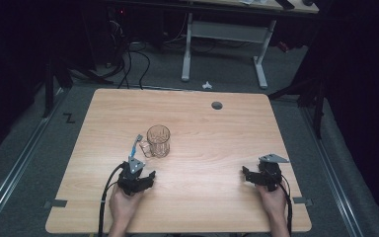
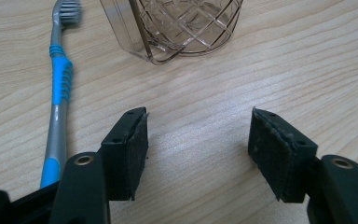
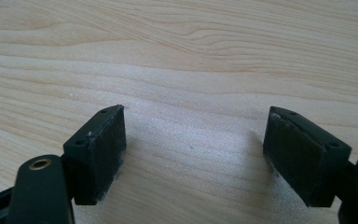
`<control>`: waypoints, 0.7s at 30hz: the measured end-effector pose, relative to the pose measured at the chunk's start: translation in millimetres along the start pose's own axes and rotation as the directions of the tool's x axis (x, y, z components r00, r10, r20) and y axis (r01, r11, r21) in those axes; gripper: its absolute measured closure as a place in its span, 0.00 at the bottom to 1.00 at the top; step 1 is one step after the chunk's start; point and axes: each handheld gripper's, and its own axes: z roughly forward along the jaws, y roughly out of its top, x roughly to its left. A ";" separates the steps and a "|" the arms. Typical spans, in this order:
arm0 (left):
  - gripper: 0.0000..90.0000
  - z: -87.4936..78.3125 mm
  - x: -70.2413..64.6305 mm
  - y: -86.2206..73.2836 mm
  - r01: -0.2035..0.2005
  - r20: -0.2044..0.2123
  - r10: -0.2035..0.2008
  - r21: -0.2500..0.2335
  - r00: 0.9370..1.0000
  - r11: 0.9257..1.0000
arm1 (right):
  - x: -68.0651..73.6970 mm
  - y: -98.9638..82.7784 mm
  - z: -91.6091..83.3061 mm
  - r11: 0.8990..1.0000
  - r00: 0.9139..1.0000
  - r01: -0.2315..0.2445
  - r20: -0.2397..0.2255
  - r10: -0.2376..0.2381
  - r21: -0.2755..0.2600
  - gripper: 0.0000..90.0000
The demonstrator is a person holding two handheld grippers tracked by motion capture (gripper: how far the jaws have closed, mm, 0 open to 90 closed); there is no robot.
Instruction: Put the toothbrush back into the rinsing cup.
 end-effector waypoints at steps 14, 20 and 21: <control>0.41 -0.3 1.9 0.0 0.020 0.017 -0.020 -0.003 1.000 1.000 | 0.0 0.0 0.0 1.000 1.000 0.000 0.000 0.000 0.000 0.24; 0.40 0.4 -1.0 0.6 0.000 0.001 0.000 0.005 1.000 1.000 | 0.0 0.1 0.0 1.000 1.000 0.000 -0.001 0.000 0.000 0.24; 0.39 0.4 -1.0 0.6 0.000 0.001 0.000 0.005 1.000 1.000 | 0.0 0.1 0.0 1.000 1.000 0.000 -0.001 0.000 0.000 0.24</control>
